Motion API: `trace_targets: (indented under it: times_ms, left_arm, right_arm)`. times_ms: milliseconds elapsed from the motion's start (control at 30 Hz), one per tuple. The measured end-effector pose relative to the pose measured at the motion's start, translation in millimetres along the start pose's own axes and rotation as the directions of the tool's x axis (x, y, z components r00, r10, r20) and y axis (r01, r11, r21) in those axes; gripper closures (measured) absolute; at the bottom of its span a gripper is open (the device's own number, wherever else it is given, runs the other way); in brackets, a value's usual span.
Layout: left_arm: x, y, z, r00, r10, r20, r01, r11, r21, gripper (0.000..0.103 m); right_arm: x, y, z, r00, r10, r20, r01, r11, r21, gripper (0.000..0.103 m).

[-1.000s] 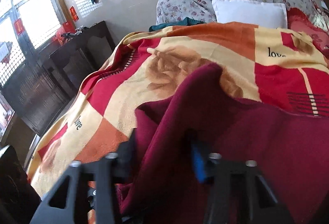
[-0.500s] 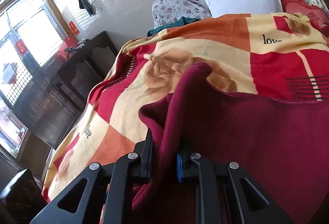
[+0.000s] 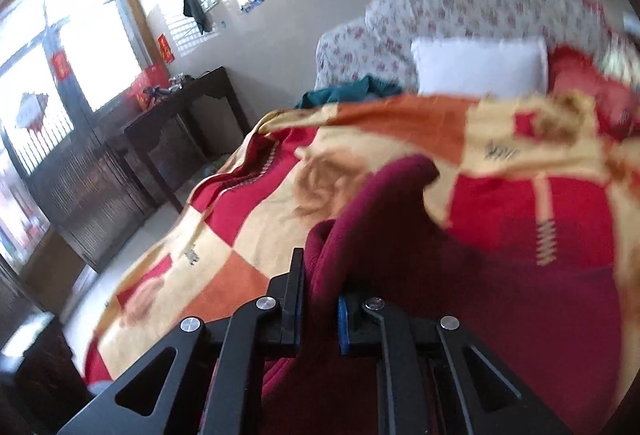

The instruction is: Fold small clothes

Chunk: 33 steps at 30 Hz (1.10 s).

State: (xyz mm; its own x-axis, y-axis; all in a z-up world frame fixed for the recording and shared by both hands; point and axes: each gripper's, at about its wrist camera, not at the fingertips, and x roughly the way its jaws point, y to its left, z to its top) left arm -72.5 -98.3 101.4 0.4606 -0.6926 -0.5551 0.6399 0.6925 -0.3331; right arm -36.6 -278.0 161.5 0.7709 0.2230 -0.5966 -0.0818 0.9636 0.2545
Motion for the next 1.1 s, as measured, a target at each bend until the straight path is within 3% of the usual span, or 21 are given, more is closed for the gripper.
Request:
trace_targets:
  times_ms: [133, 300, 500, 533, 600, 633, 667, 700, 800, 933, 1100]
  left_arm:
    - [16.5, -62.4, 10.6, 0.997, -0.07, -0.013, 0.071, 0.993, 0.098, 0.081]
    - [66.8, -126.1, 4.4, 0.992, -0.102, -0.073, 0.113, 0.978, 0.174, 0.081]
    - [125.5, -163.2, -18.0, 0.983, -0.077, -0.169, 0.112, 0.971, 0.209, 0.081]
    - [126.5, -166.3, -19.8, 0.98, -0.09, -0.175, 0.127, 0.97, 0.209, 0.078]
    - [117.5, -168.0, -18.5, 0.97, -0.141, -0.196, 0.18, 0.964, 0.196, 0.062]
    - [109.6, -166.4, -16.3, 0.96, -0.184, -0.214, 0.224, 0.957, 0.185, 0.047]
    - [100.3, -168.5, -15.9, 0.953, -0.207, -0.22, 0.248, 0.952, 0.18, 0.04]
    - [91.5, -164.2, -13.6, 0.953, -0.215, -0.215, 0.256, 0.95, 0.18, 0.04]
    - [59.5, -146.9, -10.2, 0.969, -0.179, -0.168, 0.212, 0.956, 0.203, 0.032]
    - [41.7, -104.9, -10.7, 0.995, -0.041, -0.086, 0.059, 0.974, 0.218, 0.029]
    - [70.4, -71.2, -24.2, 0.986, 0.048, -0.157, -0.024, 0.988, 0.155, 0.029]
  right_arm:
    - [-43.6, -30.9, 2.8, 0.993, -0.115, 0.007, 0.115, 0.992, -0.044, 0.09]
    - [-62.7, -90.1, -14.6, 0.972, -0.234, -0.025, 0.234, 0.972, -0.011, 0.091]
    - [-48.3, -167.2, -56.8, 0.956, -0.27, -0.118, 0.285, 0.948, 0.142, 0.091]
    - [-46.9, -178.5, -63.8, 0.961, -0.245, -0.124, 0.265, 0.947, 0.183, 0.091]
    - [-57.4, -191.4, -70.2, 0.981, -0.175, -0.079, 0.191, 0.938, 0.288, 0.084]
    - [-63.2, -194.9, -71.2, 0.985, -0.16, -0.058, 0.17, 0.929, 0.328, 0.083]
    - [-74.0, -197.4, -73.6, 0.989, -0.148, -0.029, 0.148, 0.918, 0.368, 0.072]
    - [-85.0, -196.1, -76.1, 0.991, -0.134, 0.001, 0.123, 0.914, 0.388, 0.059]
    - [-107.6, -185.4, -84.2, 0.993, -0.106, 0.048, 0.079, 0.917, 0.391, 0.035]
    - [-114.5, -168.6, -97.0, 0.996, -0.084, 0.017, 0.071, 0.923, 0.377, 0.033]
    - [-105.6, -146.7, -114.5, 0.999, -0.025, -0.031, 0.035, 0.919, 0.393, 0.033]
